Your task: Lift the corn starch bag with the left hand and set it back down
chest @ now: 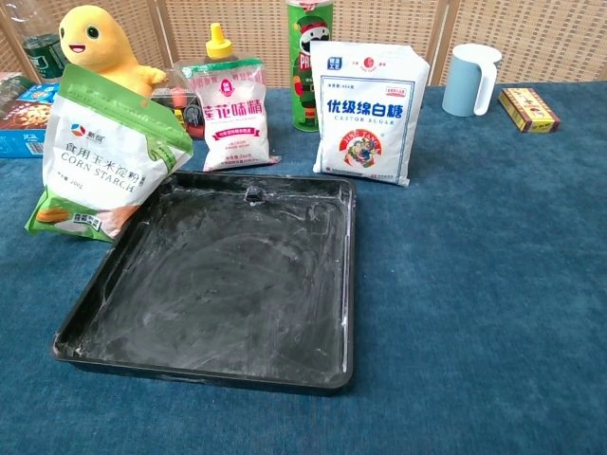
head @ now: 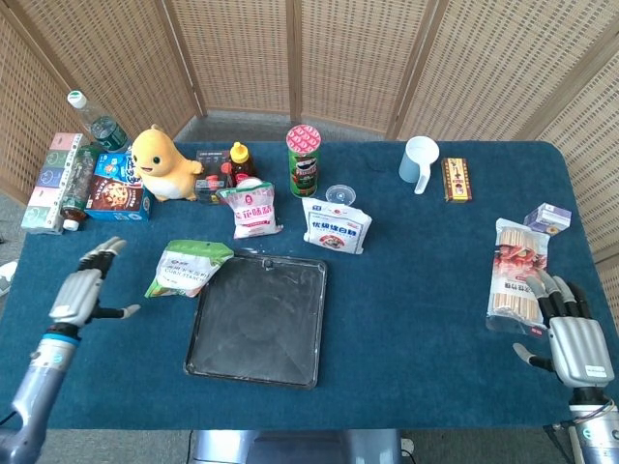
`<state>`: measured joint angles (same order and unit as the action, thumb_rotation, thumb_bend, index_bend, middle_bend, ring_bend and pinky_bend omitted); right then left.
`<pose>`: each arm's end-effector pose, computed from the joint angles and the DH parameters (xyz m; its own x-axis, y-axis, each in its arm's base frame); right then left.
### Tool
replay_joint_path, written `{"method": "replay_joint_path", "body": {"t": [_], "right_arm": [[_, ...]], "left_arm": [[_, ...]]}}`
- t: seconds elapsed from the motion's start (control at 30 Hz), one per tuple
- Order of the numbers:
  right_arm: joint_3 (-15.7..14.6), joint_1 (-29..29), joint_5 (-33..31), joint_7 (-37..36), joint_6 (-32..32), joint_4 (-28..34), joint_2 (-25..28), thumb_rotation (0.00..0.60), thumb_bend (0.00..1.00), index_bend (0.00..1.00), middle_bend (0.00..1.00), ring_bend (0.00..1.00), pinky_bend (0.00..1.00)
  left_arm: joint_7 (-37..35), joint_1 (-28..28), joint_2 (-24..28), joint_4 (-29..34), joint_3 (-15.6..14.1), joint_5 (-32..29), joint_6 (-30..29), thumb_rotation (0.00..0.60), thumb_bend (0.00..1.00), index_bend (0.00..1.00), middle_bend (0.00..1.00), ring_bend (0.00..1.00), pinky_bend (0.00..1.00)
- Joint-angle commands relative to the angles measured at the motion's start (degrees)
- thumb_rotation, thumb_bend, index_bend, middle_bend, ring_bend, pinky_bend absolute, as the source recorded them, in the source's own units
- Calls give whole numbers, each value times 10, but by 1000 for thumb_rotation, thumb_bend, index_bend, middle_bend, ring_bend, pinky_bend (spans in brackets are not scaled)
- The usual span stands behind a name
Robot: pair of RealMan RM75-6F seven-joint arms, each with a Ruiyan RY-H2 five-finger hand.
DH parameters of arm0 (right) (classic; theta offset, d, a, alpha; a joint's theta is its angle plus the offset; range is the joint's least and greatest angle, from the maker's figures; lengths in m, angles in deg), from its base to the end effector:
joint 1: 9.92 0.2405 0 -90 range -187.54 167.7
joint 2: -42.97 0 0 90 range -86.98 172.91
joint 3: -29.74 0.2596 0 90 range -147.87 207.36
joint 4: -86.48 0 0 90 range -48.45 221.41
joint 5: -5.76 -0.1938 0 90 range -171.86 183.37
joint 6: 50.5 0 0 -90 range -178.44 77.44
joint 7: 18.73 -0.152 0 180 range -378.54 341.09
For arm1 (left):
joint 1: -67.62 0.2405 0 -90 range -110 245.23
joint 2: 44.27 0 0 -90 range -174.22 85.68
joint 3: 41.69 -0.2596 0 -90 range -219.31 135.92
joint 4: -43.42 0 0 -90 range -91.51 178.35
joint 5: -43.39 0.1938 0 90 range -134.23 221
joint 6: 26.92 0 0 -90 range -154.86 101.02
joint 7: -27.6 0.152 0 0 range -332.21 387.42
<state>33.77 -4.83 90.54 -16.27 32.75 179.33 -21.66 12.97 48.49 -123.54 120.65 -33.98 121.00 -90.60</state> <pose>-0.3077 -0.1929 0.1715 0.4151 -0.0140 0.9097 -0.9097 0.0045 0.4152 -0.3070 0.2813 0.0807 0.1184 0.2109 0.9703 0.9929 -0.0144 -0.1180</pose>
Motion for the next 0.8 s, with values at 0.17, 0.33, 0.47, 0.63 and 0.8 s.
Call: {"method": "replay_joint_path", "body": {"t": [0.17, 0.33, 0.47, 0.63, 0.8], "right_arm": [[2, 1, -5, -7, -2, -2, 1, 600, 2, 0, 0, 0, 38], [2, 2, -8, -11, -7, -5, 2, 600, 2, 0, 0, 0, 38], [2, 4, -10, -14, -11, -4, 2, 600, 2, 0, 0, 0, 38], [2, 4, -8, -18, -10, -4, 3, 600, 1, 0, 0, 0, 38], [0, 5, -7, -22, -14, -4, 4, 600, 1, 0, 0, 0, 38]], "left_arm": [[56, -37, -76, -16, 27, -61, 31, 600, 0, 0, 0, 0, 43], [64, -48, -99, -23, 35, -78, 38, 600, 0, 0, 0, 0, 68], [90, -59, -121, -26, 49, -111, 46, 600, 33, 0, 0, 0, 116], [150, -62, -142, -37, 53, -134, 22, 600, 129, 151, 161, 191, 313], [191, -66, -156, -46, 51, -142, 10, 600, 203, 328, 370, 370, 453]]}}
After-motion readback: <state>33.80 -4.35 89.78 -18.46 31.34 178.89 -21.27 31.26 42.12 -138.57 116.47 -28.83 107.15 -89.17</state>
